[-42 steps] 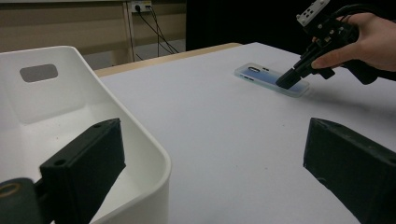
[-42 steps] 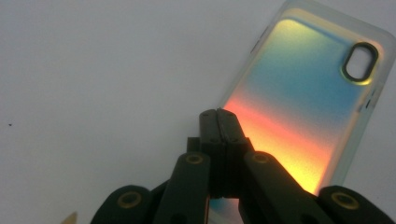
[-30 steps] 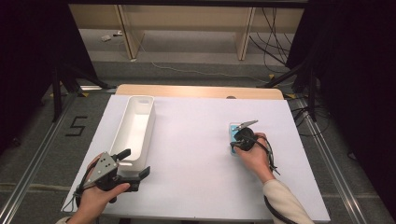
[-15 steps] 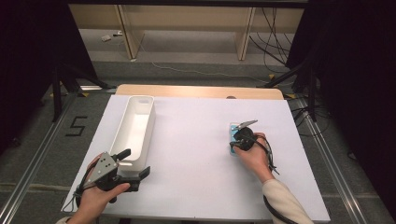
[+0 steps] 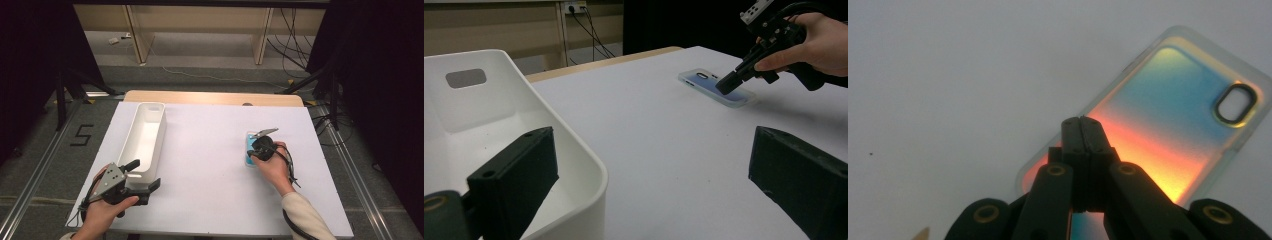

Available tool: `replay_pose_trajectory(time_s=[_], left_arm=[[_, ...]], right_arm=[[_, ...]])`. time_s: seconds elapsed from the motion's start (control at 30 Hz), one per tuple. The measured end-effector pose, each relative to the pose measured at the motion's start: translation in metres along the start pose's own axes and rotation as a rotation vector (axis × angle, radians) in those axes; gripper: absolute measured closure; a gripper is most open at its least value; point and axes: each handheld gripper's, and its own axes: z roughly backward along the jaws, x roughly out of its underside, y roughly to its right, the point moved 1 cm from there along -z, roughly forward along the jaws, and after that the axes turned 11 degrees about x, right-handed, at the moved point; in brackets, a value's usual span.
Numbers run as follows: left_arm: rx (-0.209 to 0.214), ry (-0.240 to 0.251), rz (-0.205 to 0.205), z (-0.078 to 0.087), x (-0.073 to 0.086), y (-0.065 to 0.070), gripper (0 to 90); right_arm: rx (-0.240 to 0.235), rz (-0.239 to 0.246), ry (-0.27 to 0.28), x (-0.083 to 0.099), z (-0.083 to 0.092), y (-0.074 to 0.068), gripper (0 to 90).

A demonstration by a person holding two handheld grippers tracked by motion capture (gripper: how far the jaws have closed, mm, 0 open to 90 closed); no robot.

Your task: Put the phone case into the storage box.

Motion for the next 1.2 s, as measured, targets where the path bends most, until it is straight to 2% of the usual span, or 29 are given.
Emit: replay_pose_trajectory(time_s=[0.07,0.1,0.13,0.17,0.2,0.23,0.27,0.3,0.33,0.37,0.4,0.43,0.47,0.5,0.57,0.63,0.67,0.73,0.77,0.8,0.83,0.9,0.97,1.03,1.1,1.13,1.2], left_arm=[[-0.005,-0.01,-0.003,0.001,0.0,0.0,5.0],[-0.004,-0.008,-0.005,0.001,0.0,0.0,5.1],[-0.005,-0.01,-0.003,0.001,0.0,0.0,5.2],[-0.005,-0.01,-0.003,0.001,0.0,0.0,5.3],[-0.005,-0.009,-0.002,0.001,0.0,0.0,5.3],[-0.007,-0.007,0.002,0.001,0.0,0.0,5.4],[-0.007,-0.007,0.002,0.001,0.0,0.0,5.4],[-0.006,-0.005,0.004,0.001,0.0,0.0,5.4],[-0.006,-0.005,0.004,0.001,0.0,0.0,5.4],[-0.006,-0.005,0.004,0.001,0.0,0.0,5.4],[-0.003,-0.004,0.002,0.001,0.0,0.0,5.4],[-0.003,-0.003,0.002,0.001,0.0,0.0,5.4],[-0.003,-0.003,0.002,0.001,0.0,0.0,5.4],[-0.003,-0.003,0.003,0.001,0.0,0.0,5.4],[-0.002,-0.002,0.005,0.001,0.0,0.0,5.5],[-0.002,-0.002,0.002,0.001,0.0,0.0,5.5],[-0.003,-0.003,0.003,0.001,0.0,0.0,5.5],[-0.005,-0.002,0.006,0.001,0.0,0.0,5.5],[-0.005,-0.001,0.008,0.001,0.0,0.0,5.5],[-0.006,-0.001,0.009,0.001,0.0,0.0,5.5],[-0.007,0.001,0.015,0.001,0.0,0.0,5.5],[-0.007,0.001,0.014,0.001,0.0,0.0,5.5],[-0.008,0.0,0.011,0.001,0.0,0.0,5.6],[-0.008,0.0,0.008,0.001,0.0,0.0,5.5],[-0.008,0.0,0.008,0.001,0.0,0.0,5.6],[-0.008,-0.001,0.008,0.001,0.0,0.0,5.5],[-0.008,-0.002,0.007,0.001,0.0,-0.001,5.5]], right_arm=[[0.009,-0.009,0.017,0.001,0.006,0.004,90.0],[0.025,-0.046,0.059,0.001,0.008,0.005,85.8],[0.021,-0.02,0.072,0.002,0.011,0.01,82.5],[0.032,-0.038,0.111,0.002,0.014,0.013,77.9],[0.037,-0.094,0.111,0.003,0.021,0.012,72.4],[0.058,-0.109,0.134,0.005,0.026,0.015,66.2],[0.058,-0.109,0.134,0.005,0.026,0.015,66.2],[0.078,-0.153,0.205,0.008,0.035,0.019,57.0],[0.071,-0.182,0.243,0.009,0.041,0.021,52.4],[0.071,-0.182,0.243,0.009,0.041,0.021,52.4],[0.076,-0.225,0.283,0.013,0.053,0.023,42.9],[0.066,-0.241,0.3,0.015,0.058,0.023,37.9],[0.066,-0.241,0.3,0.015,0.058,0.023,37.9],[0.065,-0.251,0.355,0.019,0.068,0.024,30.1],[0.052,-0.266,0.399,0.024,0.078,0.022,25.8],[0.055,-0.254,0.443,0.029,0.087,0.022,23.0],[0.041,-0.257,0.458,0.031,0.092,0.021,22.2],[0.048,-0.243,0.478,0.033,0.096,0.021,21.4],[0.013,-0.255,0.483,0.036,0.102,0.019,20.6],[0.026,-0.252,0.508,0.037,0.106,0.019,19.7],[0.014,-0.248,0.536,0.041,0.113,0.018,19.0],[0.02,-0.252,0.56,0.045,0.12,0.017,18.3],[0.01,-0.256,0.573,0.048,0.125,0.016,18.2],[0.027,-0.25,0.586,0.051,0.13,0.016,18.1],[0.01,-0.257,0.584,0.052,0.133,0.016,18.1],[0.025,-0.254,0.589,0.054,0.136,0.016,18.0],[0.023,-0.254,0.6,0.054,0.137,0.016,18.0]])
